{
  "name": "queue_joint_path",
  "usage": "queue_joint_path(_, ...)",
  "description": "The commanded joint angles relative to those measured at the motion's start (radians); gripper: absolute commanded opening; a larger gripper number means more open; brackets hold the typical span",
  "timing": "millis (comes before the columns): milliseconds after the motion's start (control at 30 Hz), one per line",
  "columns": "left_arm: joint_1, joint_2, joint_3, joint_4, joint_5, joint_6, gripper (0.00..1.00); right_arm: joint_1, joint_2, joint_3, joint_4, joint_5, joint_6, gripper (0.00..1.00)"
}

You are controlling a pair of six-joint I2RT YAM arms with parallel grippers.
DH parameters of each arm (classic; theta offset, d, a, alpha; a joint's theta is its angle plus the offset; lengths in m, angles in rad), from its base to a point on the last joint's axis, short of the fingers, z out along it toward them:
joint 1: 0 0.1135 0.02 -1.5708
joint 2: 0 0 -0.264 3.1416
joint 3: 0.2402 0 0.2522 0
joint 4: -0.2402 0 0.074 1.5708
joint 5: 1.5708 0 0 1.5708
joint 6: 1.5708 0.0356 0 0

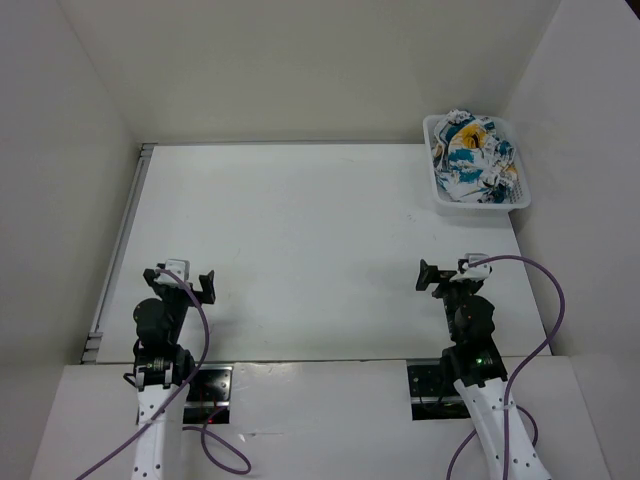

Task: Fold and stack the shorts
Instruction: Grab the shorts from the pile

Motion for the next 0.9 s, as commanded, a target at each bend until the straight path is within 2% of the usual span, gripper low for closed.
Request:
queue_joint_path(0,-0.001,-0.032,-0.016,0.026,0.023,0.003,1.00,0.005,-0.013,-0.036,0.060,0.001,-0.016,0.99)
queue_joint_path(100,-0.001,-0.032,-0.016,0.026,0.023,0.003,1.00,0.005,-0.013,-0.036,0.060,0.001,-0.016,0.99)
queue_joint_path(167,-0.001,-0.032,-0.016,0.026,0.023,0.003,1.00,0.005,-0.013,-0.036,0.060,-0.053,-0.051,0.99)
queue_joint_path(200,-0.001,-0.032,-0.016,0.026,0.023,0.003,1.00,0.005,-0.013,-0.020,0.060,-0.131,-0.101,0.99)
queue_joint_path(233,-0.001,-0.032,-0.016,0.026,0.023,0.003,1.00,0.005,-0.013,0.011,0.060,-0.376,-0.284,0.99)
queue_joint_path(267,-0.001,-0.032,-0.016,0.026,0.023,0.003,1.00,0.005,-0.013,0.028,-0.001,-0.532,-0.439,0.99)
queue_joint_path(300,-0.001,-0.032,-0.003,0.026,0.035,0.003,1.00,0.005,-0.013,0.051,-0.109,-0.703,-0.712,0.99)
queue_joint_path(333,-0.001,-0.032,0.016,0.003,0.145,0.003,1.00,0.005,-0.013,0.098,-0.235,-0.890,-1.206,0.99)
queue_joint_path(367,-0.001,-0.032,0.028,0.003,0.199,0.003,1.00,0.005,-0.013,0.109,-0.309,-0.923,-1.328,0.99)
queue_joint_path(400,-0.001,-0.032,0.052,0.016,0.234,0.003,1.00,0.005,-0.013,0.120,-0.346,-0.923,-1.370,0.99)
queue_joint_path(467,-0.001,-0.032,0.053,0.102,0.277,0.003,1.00,0.005,-0.013,0.155,-0.313,-0.889,-1.392,0.99)
queue_joint_path(500,-0.001,-0.032,0.069,0.111,0.319,0.003,1.00,0.005,-0.013,0.166,-0.199,-0.862,-1.358,0.99)
queue_joint_path(533,-0.001,-0.032,0.069,0.089,0.416,0.003,1.00,0.005,-0.013,0.166,-0.113,-0.839,-1.312,0.99)
queue_joint_path(567,-0.001,-0.032,0.080,-0.003,0.514,0.003,1.00,0.005,-0.013,0.177,-0.018,-0.779,-1.162,0.99)
queue_joint_path(600,-0.001,-0.032,0.080,0.033,0.490,0.003,1.00,0.005,-0.013,0.177,0.176,-0.744,-1.069,0.99)
queue_joint_path(633,-0.001,-0.023,0.095,0.106,0.360,0.003,1.00,0.005,-0.013,0.194,0.249,-0.705,-0.974,0.99)
queue_joint_path(667,-0.001,-0.023,0.106,0.233,0.288,0.003,1.00,0.005,-0.004,0.210,0.289,-0.650,-0.861,0.99)
queue_joint_path(700,-0.001,-0.014,0.123,0.257,0.234,0.003,1.00,0.005,0.007,0.270,0.290,-0.650,-0.869,0.99)
queue_joint_path(767,-0.001,0.006,0.211,0.212,0.189,0.003,1.00,0.005,0.114,0.374,0.117,-0.650,-0.928,0.99)
queue_joint_path(800,-0.001,0.040,0.244,0.191,0.189,0.003,1.00,0.005,0.181,0.502,0.075,-0.615,-0.894,0.99)
queue_joint_path(833,-0.001,0.067,0.278,0.159,0.204,0.003,1.00,0.005,0.358,0.576,0.023,-0.575,-0.849,0.99)
queue_joint_path(867,-0.001,0.106,0.311,0.150,0.230,0.003,1.00,0.005,0.468,0.658,0.008,-0.461,-0.732,0.99)
